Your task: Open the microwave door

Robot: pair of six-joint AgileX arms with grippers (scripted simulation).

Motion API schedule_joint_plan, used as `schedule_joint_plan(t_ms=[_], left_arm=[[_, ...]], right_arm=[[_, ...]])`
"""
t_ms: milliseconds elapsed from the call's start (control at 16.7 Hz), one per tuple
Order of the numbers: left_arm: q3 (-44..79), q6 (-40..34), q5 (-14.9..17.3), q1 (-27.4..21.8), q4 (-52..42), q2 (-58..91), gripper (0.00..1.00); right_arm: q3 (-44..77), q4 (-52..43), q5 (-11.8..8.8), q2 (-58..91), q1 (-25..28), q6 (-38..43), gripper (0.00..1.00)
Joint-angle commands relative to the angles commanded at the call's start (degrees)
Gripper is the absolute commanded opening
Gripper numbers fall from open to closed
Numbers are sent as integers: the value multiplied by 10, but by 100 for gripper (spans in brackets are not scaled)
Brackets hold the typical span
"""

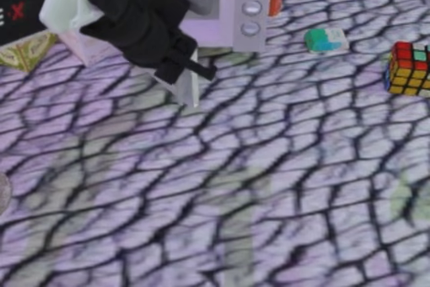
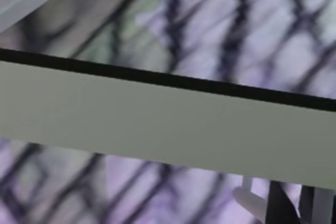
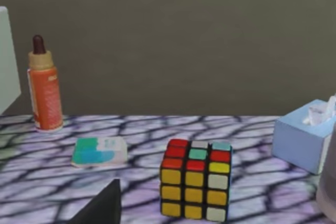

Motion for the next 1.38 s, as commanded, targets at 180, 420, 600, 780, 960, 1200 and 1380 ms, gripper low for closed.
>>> schedule_joint_plan(t_ms=[180,420,600,780,960,1200,1380], left_arm=[[-17,43,22,17,-2,-15,0],[-30,73,38,28,-4,-25,0],[-30,73,38,28,-4,-25,0],[-30,73,38,28,-4,-25,0],[-30,73,38,28,-4,-25,0],[-30,73,38,28,-4,-25,0],[-30,73,38,28,-4,-25,0]], right_arm=[[0,0,0,0,0,0,100],[0,0,0,0,0,0,100],[0,0,0,0,0,0,100],[0,0,0,0,0,0,100],[0,0,0,0,0,0,100],[0,0,0,0,0,0,100],[0,0,0,0,0,0,100]])
